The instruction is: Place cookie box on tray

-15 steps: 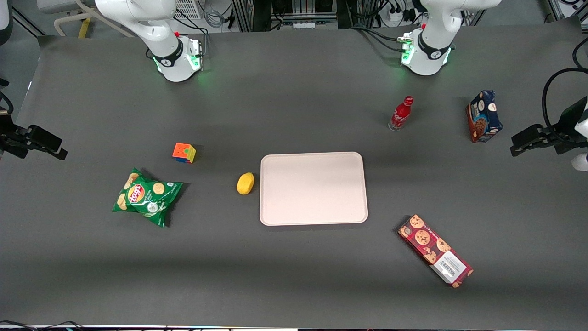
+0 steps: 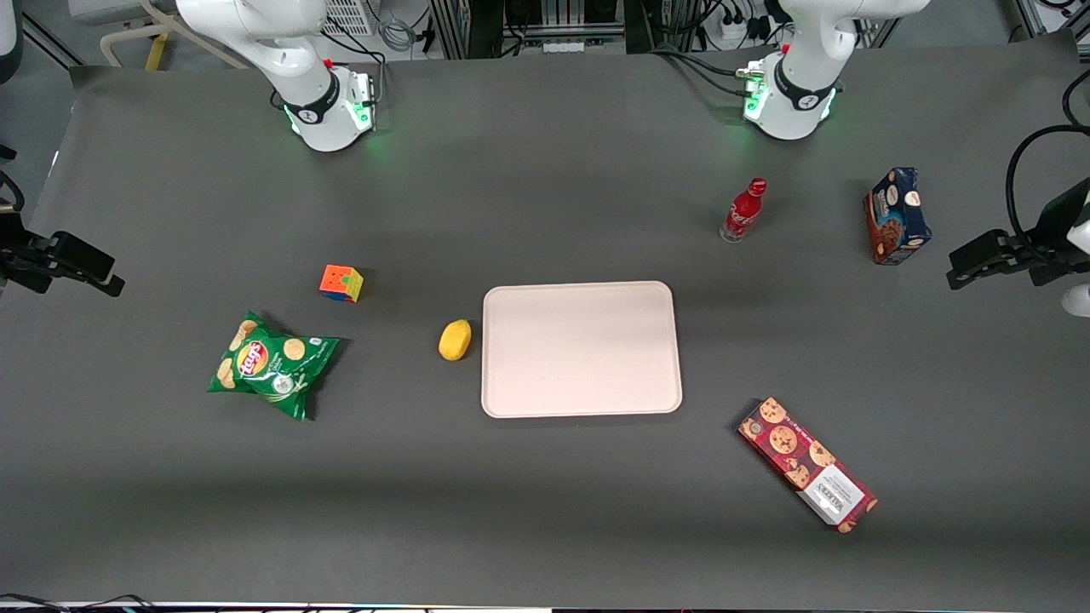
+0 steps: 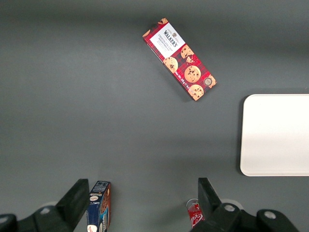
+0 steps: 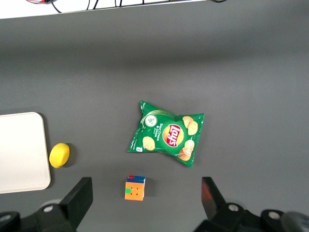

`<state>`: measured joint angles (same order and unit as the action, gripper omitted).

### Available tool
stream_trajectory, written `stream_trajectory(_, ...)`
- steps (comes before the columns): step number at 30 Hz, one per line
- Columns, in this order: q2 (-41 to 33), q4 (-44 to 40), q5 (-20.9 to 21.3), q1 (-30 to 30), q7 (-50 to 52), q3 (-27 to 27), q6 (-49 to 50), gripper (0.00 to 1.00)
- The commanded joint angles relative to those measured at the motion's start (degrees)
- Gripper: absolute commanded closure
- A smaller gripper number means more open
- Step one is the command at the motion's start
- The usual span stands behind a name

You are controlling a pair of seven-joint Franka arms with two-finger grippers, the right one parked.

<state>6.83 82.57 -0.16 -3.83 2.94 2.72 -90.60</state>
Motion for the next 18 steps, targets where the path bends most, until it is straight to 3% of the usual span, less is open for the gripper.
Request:
stream_trajectory(1, 0.6, -1.5, -0.5, -0.4, -0.7, 0.2, 0.3, 0.00)
stream_trajectory(18, 0.6, -1.4, -0.2, -0.5, -0.9, 0.1, 0.5, 0.00)
